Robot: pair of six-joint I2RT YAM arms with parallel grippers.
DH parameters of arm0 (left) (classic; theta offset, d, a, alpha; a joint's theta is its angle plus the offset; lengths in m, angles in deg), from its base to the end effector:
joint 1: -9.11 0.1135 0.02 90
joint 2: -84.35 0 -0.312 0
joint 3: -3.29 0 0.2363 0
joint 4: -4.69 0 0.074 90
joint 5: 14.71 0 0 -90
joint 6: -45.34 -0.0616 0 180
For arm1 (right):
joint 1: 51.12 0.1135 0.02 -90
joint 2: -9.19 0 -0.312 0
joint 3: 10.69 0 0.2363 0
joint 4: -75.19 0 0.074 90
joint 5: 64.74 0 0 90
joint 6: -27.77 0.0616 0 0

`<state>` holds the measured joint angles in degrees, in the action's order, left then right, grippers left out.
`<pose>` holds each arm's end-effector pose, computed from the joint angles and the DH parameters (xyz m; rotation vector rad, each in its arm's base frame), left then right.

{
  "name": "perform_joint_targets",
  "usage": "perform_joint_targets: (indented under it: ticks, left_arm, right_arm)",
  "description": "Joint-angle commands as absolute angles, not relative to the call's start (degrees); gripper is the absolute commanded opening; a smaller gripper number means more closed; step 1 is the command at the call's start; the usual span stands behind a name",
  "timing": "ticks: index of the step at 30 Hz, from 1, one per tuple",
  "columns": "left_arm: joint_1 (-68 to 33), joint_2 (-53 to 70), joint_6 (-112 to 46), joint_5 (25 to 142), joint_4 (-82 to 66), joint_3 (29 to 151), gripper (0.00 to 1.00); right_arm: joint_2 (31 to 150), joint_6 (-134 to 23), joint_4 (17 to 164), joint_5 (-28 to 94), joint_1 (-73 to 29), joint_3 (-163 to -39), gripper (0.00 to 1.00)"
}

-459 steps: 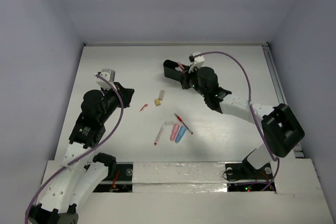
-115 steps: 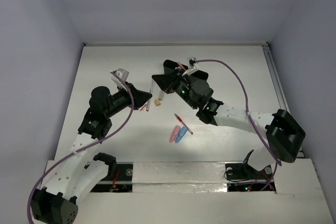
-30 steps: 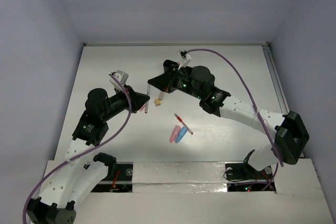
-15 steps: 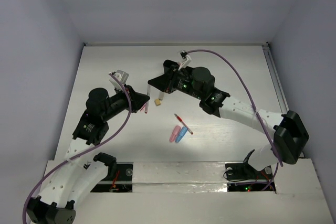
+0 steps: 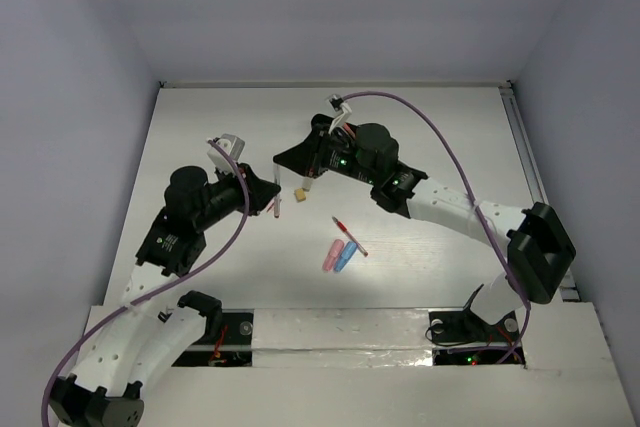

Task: Sort the stationery into containers
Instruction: Close the pen cap on the pen.

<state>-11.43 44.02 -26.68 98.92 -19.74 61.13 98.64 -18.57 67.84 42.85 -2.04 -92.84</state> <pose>0.1196 -0.0712 0.3708 0.3582 1.7177 -0.8449 0.2375 0.3024 0.3956 -0.3562 1.7487 1.4659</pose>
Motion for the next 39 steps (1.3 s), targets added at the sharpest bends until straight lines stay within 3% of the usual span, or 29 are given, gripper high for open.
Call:
perform_joint_targets:
  ticks: [1, 24, 39]
  left_arm:
    - [-10.4, 45.59, -28.49, 90.41, -2.37, 67.74, 0.0]
    - [-10.4, 44.36, -26.47, 93.83, -0.35, 66.69, 0.0]
    - [-10.4, 44.19, -29.28, 89.96, -2.37, 70.02, 0.0]
  right_arm:
    - [99.45, -18.81, 80.58, 54.79, 1.18, -88.77, 0.0]
    - [99.8, -20.93, 81.38, 51.72, 1.18, -88.5, 0.0]
    - [101.73, -24.26, 86.12, 56.36, 2.84, -88.59, 0.0]
